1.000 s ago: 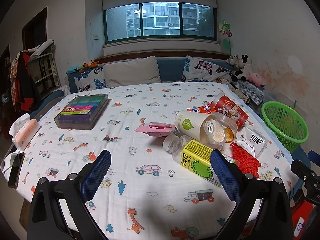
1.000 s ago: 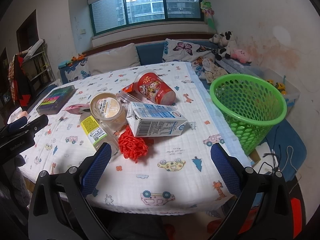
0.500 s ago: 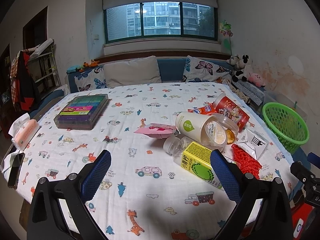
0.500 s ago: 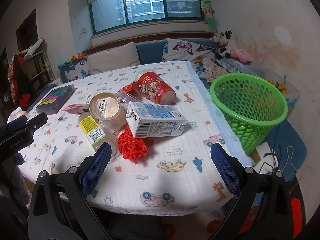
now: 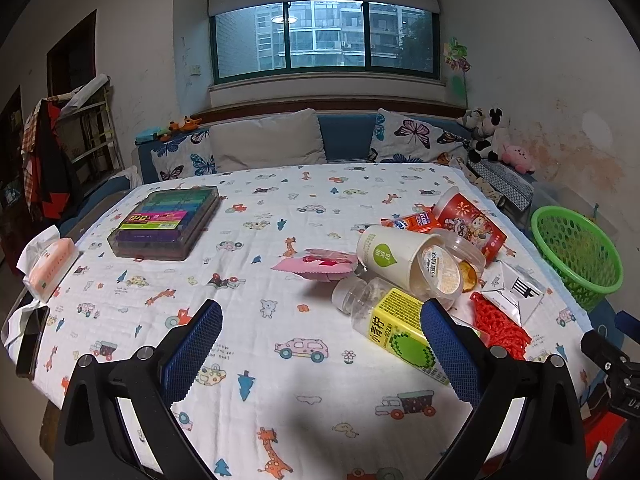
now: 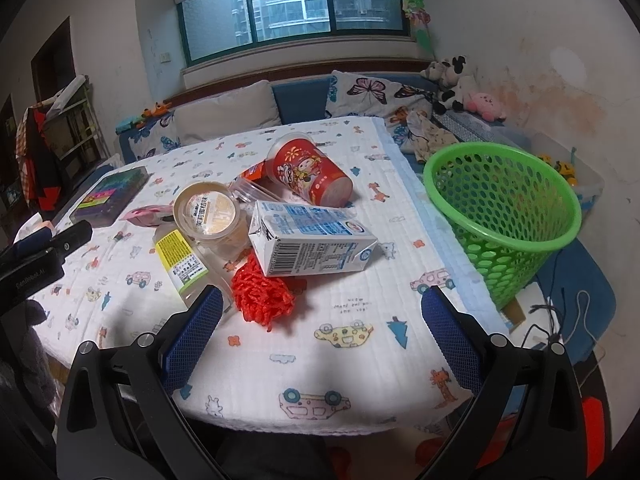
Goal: Collect trash
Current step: 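Grasp the white milk carton with the left gripper while the right gripper approaches the red rope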
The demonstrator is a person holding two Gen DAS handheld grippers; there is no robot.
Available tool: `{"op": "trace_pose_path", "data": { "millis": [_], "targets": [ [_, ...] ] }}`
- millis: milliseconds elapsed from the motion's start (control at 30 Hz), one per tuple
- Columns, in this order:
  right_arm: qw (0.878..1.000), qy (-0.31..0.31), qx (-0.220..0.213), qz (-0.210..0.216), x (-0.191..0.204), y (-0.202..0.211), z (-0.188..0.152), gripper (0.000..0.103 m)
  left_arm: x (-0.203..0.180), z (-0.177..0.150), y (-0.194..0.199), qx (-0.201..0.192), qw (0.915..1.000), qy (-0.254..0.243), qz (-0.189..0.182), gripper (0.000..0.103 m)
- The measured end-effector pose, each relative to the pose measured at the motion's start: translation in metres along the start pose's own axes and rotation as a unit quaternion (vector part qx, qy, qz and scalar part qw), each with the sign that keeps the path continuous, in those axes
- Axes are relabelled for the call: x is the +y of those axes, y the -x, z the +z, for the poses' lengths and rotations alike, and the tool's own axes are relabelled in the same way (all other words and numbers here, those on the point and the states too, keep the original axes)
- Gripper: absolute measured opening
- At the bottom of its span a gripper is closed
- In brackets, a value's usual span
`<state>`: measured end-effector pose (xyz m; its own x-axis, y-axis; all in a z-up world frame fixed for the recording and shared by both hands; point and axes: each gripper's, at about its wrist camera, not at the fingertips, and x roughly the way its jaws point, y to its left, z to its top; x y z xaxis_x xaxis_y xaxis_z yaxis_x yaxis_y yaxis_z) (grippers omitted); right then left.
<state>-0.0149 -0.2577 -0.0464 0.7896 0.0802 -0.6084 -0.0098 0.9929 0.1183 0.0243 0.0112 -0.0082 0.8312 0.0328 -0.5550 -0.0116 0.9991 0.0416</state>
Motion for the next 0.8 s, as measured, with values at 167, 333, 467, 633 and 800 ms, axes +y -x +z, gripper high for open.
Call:
{"op": "trace_pose_path", "data": {
  "millis": [167,333,467,633,800],
  "targets": [
    [1.0,0.001,0.005,0.006,-0.001,-0.008,0.004,0.099,0.002,0.002,-0.002,0.001,1.0,0.001,0.0,0.096],
    [1.0,0.001,0.011,0.006,-0.001,-0.014,0.009,0.099,0.003,0.005,-0.008,0.006,1.0,0.001,-0.005,0.096],
    [1.0,-0.003,0.005,0.001,-0.006,-0.011,0.012,0.099,-0.004,0.008,-0.013,0.012,0.9994,-0.014,-0.028,0.096],
    [1.0,-0.007,0.009,-0.008,-0.017,-0.012,0.014,0.099,-0.024,0.013,-0.02,0.016,0.9962,-0.045,-0.073,0.096],
    [1.0,-0.011,0.012,-0.02,-0.032,-0.014,0.014,0.099,-0.055,0.013,-0.03,0.026,0.9829,-0.101,-0.151,0.096]
  ]
}}
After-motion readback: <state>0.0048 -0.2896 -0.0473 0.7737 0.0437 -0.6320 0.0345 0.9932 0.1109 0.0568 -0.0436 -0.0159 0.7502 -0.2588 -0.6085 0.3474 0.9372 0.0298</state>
